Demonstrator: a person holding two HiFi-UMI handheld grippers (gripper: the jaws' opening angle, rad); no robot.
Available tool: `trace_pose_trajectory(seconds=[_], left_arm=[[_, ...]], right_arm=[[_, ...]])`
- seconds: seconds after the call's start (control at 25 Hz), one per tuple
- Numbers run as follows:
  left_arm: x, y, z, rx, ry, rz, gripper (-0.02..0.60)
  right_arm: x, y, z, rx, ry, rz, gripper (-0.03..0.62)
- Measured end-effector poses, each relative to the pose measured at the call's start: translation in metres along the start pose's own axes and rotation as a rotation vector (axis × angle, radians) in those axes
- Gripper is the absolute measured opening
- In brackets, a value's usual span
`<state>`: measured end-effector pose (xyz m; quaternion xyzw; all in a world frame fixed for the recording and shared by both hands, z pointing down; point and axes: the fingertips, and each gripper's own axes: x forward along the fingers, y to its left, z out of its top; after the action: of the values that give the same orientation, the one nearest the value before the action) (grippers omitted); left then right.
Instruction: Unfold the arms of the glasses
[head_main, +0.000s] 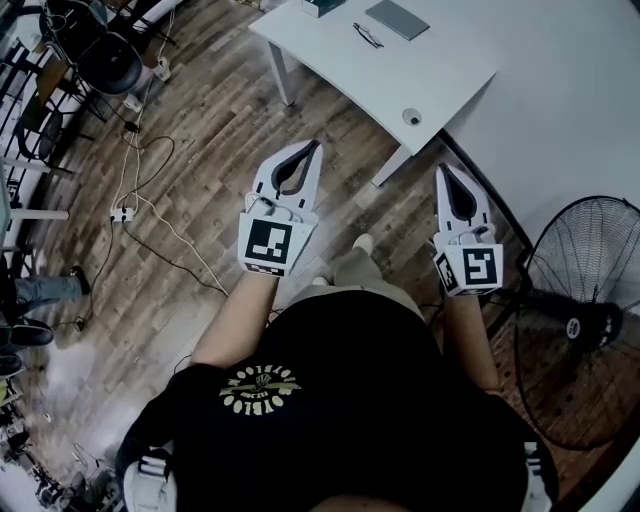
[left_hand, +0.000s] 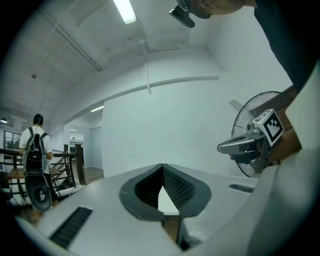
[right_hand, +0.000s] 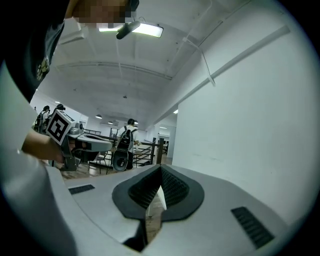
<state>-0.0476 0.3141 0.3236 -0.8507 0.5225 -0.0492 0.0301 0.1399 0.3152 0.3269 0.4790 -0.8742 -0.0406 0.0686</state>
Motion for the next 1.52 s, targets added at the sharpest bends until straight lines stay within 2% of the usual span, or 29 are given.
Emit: trace_pose_trajectory(seconds=[0.36, 0.8, 1.24, 1.52], left_arm=[[0.038, 0.016, -0.011, -0.056, 0.001, 0.046, 0.006], [0.091, 0.021, 0.004, -0.031, -0.003, 0.085, 0.006], [0.16, 0.015, 0.014, -0.018, 0.002, 0.125, 0.006], [0.181, 0.009, 0.01, -0.012, 0.041, 0.137, 0.006]], right_arm=[[0.038, -0.019, -0.011, 0.011, 0.027, 0.053, 0.0], [0.072, -0.062, -0.013, 0.013, 0.006, 0.111, 0.0], [0.108, -0.131, -0.017, 0.026, -0.033, 0.15, 0.0], [0.119, -0.159, -0.027, 0.061, -0.029, 0.164, 0.0]])
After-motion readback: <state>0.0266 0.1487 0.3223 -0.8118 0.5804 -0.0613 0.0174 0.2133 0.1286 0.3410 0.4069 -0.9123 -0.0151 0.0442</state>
